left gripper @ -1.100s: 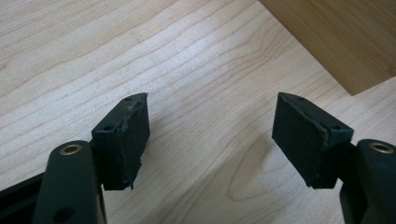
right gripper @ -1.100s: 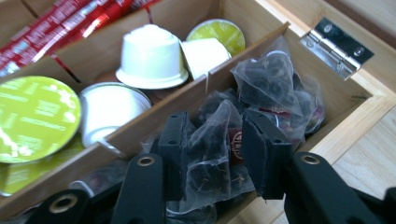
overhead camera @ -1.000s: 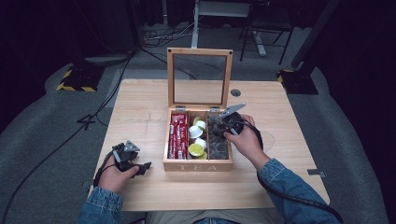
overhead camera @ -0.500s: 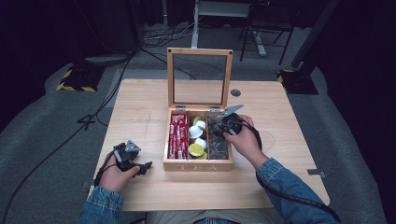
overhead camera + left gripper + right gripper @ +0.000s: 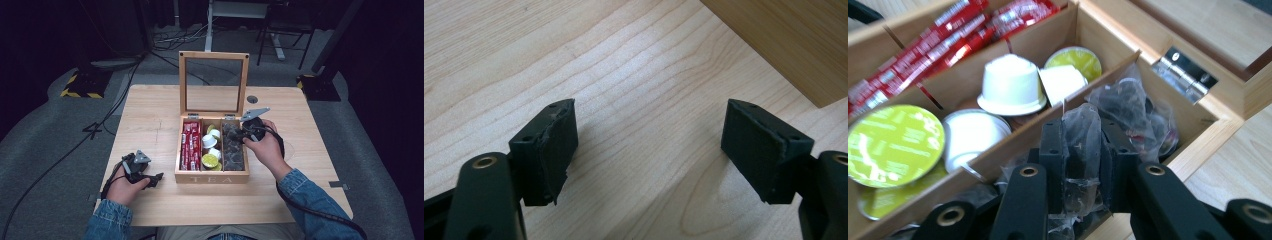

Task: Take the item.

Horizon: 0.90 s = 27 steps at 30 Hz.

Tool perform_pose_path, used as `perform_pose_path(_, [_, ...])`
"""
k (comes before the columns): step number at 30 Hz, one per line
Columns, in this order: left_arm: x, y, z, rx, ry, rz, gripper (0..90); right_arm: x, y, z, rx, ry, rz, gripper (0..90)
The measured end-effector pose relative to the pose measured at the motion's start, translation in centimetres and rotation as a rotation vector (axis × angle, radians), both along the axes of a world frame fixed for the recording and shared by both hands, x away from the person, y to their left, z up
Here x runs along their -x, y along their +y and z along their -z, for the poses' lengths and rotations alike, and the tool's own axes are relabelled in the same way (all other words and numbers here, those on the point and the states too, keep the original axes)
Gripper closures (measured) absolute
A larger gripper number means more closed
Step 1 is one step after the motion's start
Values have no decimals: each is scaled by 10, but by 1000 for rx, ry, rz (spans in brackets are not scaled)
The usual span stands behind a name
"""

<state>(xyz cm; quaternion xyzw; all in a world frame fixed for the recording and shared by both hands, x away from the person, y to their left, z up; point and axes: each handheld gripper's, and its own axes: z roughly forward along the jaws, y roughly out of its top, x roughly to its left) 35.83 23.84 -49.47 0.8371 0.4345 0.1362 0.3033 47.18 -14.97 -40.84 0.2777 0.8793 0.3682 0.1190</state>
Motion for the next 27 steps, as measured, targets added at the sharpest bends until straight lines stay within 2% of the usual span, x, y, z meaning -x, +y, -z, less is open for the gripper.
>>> perform_pose_path(11, [-3, 1, 3, 0, -27, 13, 188, 9, -8, -19, -54, -30, -7, 754])
perform_pose_path(16, [-4, 1, 4, 9, -28, 12, 174, 12, -13, -28, -73, -42, -8, 754])
perform_pose_path(27, [-8, 4, 8, 27, -63, 39, 122, 24, -35, -47, -105, -69, 4, 752])
